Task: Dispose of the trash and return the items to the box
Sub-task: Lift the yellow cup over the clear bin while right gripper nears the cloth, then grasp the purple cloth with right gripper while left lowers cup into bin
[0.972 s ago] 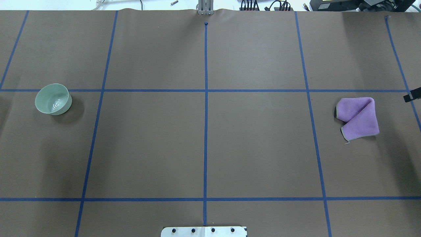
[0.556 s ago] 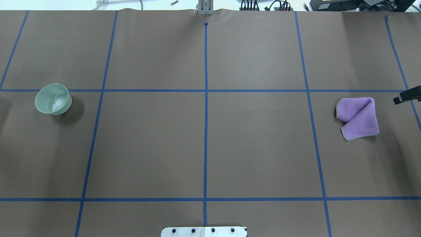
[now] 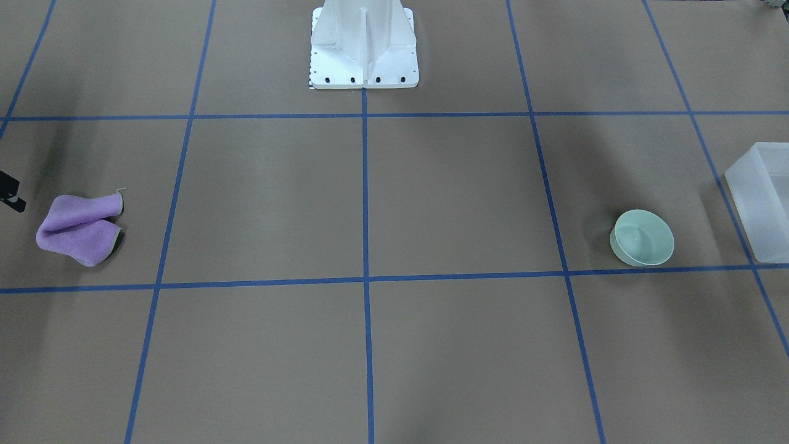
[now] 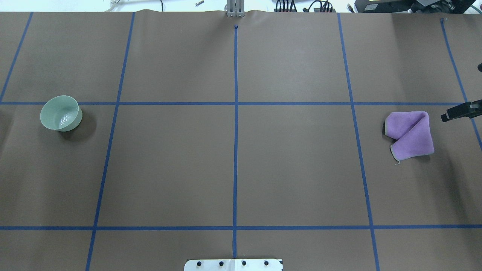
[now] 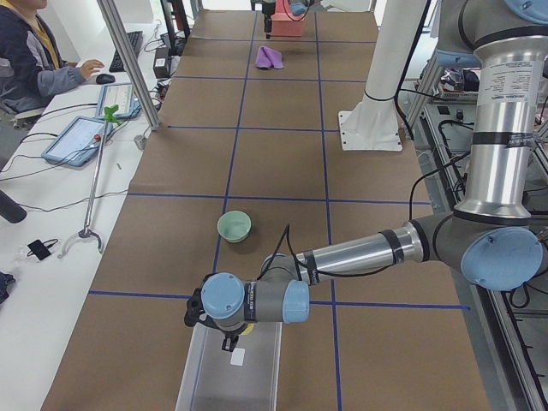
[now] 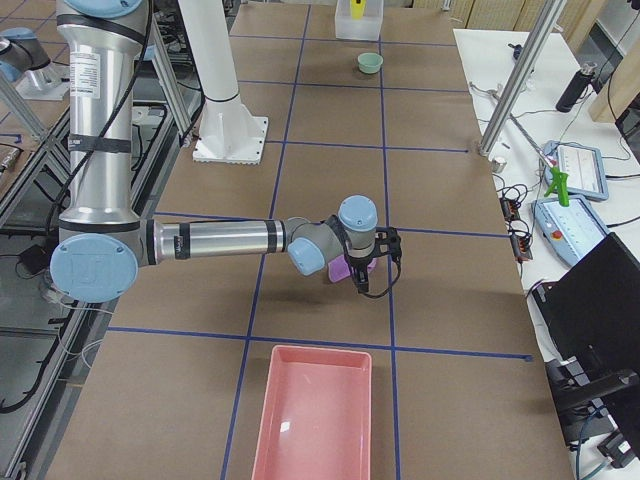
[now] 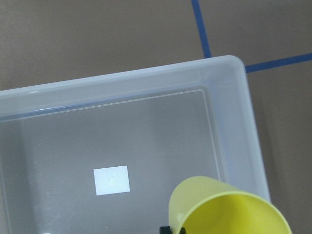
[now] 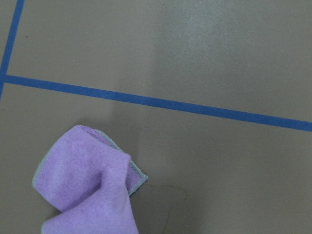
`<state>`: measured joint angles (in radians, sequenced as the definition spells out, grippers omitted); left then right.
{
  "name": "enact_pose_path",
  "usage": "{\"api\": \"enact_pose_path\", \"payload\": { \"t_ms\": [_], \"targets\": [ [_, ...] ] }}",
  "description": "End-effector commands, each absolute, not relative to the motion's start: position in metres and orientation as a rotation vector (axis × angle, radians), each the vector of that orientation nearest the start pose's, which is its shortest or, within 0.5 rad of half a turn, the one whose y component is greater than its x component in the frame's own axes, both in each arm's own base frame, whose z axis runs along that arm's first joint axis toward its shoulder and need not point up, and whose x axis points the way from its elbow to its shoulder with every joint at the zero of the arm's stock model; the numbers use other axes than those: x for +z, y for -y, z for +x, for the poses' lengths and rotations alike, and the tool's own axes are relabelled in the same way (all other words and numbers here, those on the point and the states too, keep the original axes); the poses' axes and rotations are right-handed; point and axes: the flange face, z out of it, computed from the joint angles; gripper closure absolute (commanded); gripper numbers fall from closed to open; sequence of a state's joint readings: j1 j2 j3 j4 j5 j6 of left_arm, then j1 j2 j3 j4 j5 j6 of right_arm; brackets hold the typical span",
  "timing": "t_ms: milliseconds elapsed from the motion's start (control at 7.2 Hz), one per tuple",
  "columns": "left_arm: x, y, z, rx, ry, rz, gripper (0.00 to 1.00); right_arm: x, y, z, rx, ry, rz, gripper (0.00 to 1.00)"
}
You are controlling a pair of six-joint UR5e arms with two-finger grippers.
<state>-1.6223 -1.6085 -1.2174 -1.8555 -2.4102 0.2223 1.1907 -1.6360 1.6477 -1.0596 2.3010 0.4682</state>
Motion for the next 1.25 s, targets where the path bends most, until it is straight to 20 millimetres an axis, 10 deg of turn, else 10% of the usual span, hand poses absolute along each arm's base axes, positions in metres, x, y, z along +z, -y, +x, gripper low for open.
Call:
{"api": "enact_pose_path", "payload": {
  "t_ms": [0,417,694,833,1111],
  "targets": [
    [0.786,0.482,-0.081,0.109,-0.842,0.055,1.00,0.604,0.479,-0.126,-0.114,0.849,0.146,0.00],
    [0.790,0.480,-0.081,0.102,-0.844,0.048,1.00,0.582,0.499,-0.158,-0.075,0.868,0.127,0.00],
    [0.789,0.480,-0.079,0.099,-0.867,0.047,0.82,0.580,0.511,-0.174,-0.083,0.863,0.124,0.00],
    [0.787,0.481,-0.079,0.101,-0.868,0.053,0.27,0.587,0.515,-0.178,-0.081,0.857,0.110,0.00],
    [0.785,0.481,-0.079,0.103,-0.867,0.057,0.03,0.587,0.515,-0.184,-0.089,0.857,0.106,0.00]
  ]
}}
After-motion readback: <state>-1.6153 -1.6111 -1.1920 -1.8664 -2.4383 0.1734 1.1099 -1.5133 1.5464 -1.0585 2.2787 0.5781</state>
